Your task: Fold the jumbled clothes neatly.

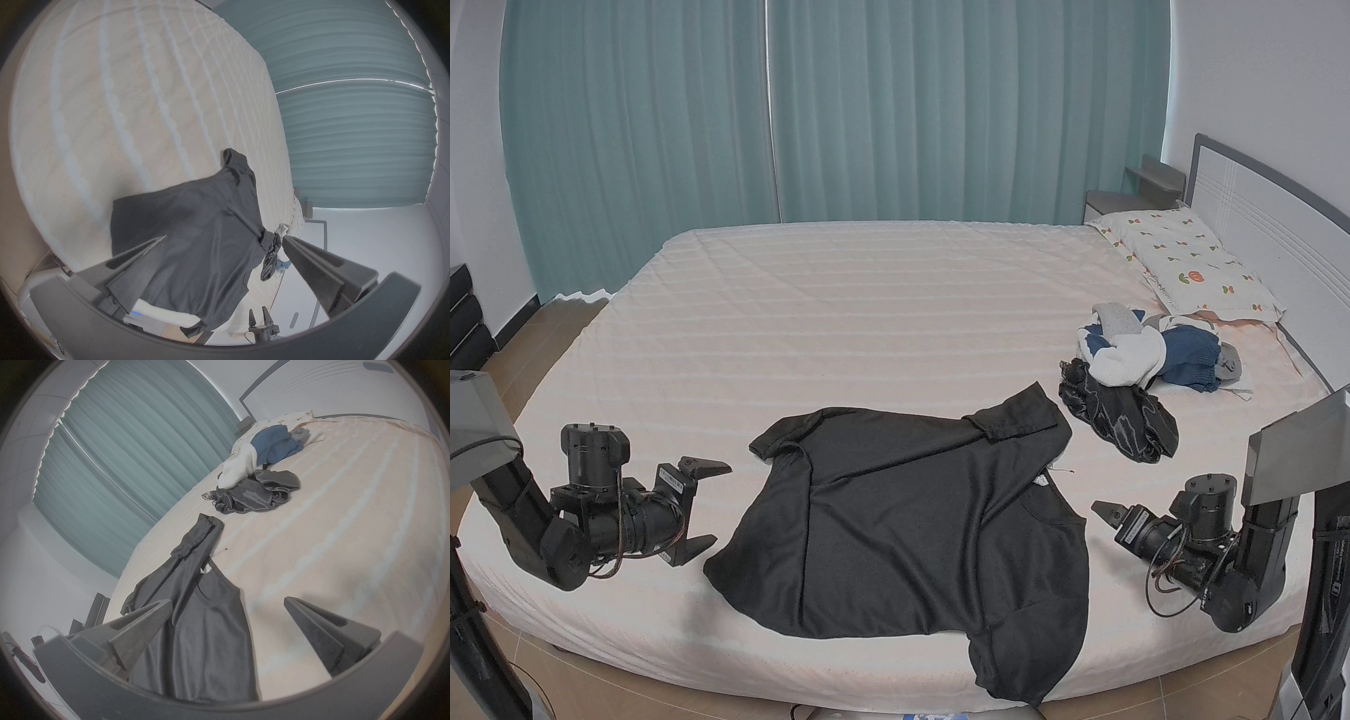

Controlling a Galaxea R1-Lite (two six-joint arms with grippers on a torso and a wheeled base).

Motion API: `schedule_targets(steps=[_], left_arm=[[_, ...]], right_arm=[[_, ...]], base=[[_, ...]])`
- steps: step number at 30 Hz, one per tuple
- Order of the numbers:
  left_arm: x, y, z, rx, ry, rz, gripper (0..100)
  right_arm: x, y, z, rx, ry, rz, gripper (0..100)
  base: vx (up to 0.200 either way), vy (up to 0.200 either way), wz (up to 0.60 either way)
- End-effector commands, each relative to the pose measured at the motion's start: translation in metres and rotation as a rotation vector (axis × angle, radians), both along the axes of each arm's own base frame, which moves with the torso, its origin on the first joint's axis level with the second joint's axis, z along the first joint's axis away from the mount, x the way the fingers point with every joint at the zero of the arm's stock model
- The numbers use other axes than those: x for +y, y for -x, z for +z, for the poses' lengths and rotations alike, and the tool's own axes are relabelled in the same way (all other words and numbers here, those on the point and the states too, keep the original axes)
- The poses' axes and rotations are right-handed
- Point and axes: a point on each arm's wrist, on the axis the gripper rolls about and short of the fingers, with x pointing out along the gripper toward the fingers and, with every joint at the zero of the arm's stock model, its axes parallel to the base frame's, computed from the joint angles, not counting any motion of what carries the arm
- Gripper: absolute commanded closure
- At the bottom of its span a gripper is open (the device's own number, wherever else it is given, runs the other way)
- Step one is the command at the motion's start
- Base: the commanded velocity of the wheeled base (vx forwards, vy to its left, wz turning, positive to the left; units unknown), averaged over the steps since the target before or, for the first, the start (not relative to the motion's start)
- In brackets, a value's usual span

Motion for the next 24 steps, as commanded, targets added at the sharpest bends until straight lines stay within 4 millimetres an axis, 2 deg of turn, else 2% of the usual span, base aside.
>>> schedule_targets(steps=[1, 5, 6, 11, 12, 16, 20, 24], left_arm=[[-0.003, 0.022, 0.004, -0.003, 0.003, -0.023, 0], [-0.004, 0.022, -0.001, 0.016, 0.001, -0.028, 0], [-0.004, 0.026, -0.007, 0.047, 0.002, -0.033, 0], [-0.009, 0.032, -0.01, 0.056, 0.001, -0.053, 0], [-0.01, 0.042, -0.013, 0.055, -0.005, -0.054, 0], [-0.011, 0.051, -0.014, 0.04, 0.007, -0.053, 0], [-0.011, 0.05, -0.015, 0.03, 0.005, -0.055, 0], [-0.011, 0.05, -0.015, 0.029, 0.007, -0.055, 0]], right_arm=[[-0.003, 0.021, -0.003, 0.06, -0.011, -0.001, 0], [-0.002, 0.02, -0.003, 0.062, -0.037, -0.01, 0], [0.0, 0.019, -0.008, 0.073, -0.038, 0.002, 0], [0.003, 0.016, -0.009, 0.067, -0.025, 0.025, 0], [0.004, 0.02, -0.013, 0.093, -0.051, 0.03, 0], [0.017, 0.036, -0.016, 0.152, -0.079, 0.033, 0], [0.02, 0.05, -0.017, 0.191, -0.068, 0.013, 0], [0.02, 0.048, -0.017, 0.185, -0.071, 0.018, 0]], base=[[0.0, 0.0, 0.0], [0.0, 0.0, 0.0], [0.0, 0.0, 0.0], [0.0, 0.0, 0.0], [0.0, 0.0, 0.0], [0.0, 0.0, 0.0], [0.0, 0.0, 0.0], [0.0, 0.0, 0.0]])
